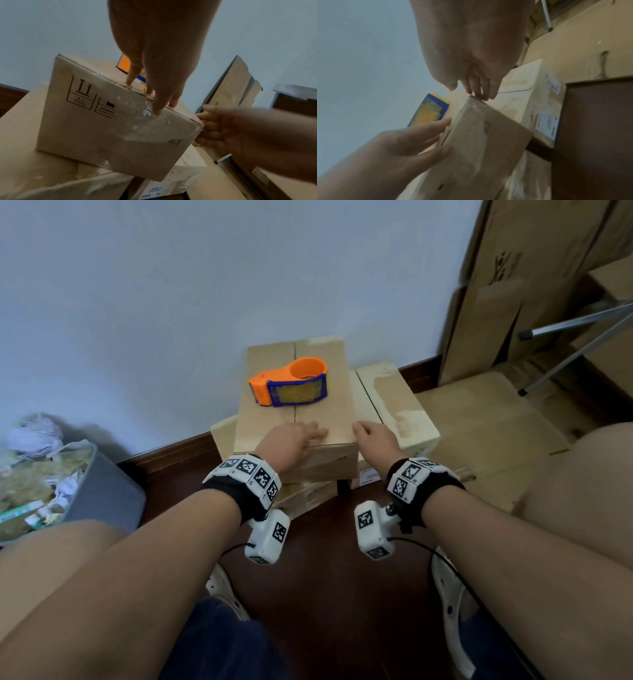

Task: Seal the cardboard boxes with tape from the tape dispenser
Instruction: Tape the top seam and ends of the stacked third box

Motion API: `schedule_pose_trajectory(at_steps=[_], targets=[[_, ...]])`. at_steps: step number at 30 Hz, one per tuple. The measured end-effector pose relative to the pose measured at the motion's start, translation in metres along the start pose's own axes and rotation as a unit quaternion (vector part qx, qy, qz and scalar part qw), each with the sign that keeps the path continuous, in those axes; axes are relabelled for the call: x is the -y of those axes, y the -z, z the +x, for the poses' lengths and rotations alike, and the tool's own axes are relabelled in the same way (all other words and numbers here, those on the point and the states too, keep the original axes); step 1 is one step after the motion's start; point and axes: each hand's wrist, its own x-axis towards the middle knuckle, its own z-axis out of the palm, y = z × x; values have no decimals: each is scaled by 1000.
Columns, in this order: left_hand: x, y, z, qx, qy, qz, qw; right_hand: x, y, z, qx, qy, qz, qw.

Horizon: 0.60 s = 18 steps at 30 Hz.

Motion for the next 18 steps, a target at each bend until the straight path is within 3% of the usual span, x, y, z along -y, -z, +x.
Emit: schedule_pose_trajectory(at_steps=[5, 13, 15, 18], targets=[[1, 8, 7, 34, 13, 32, 999, 9, -6, 6, 92, -31, 109, 989], [0, 7, 7, 46, 9, 45, 998, 2, -11, 14, 104, -94, 232, 963], [2, 7, 7, 39, 2, 42, 998, 8, -6, 12, 81, -104, 220, 967], [5, 4, 3, 36, -11, 57, 998, 13, -1, 14, 24, -103, 100, 989]])
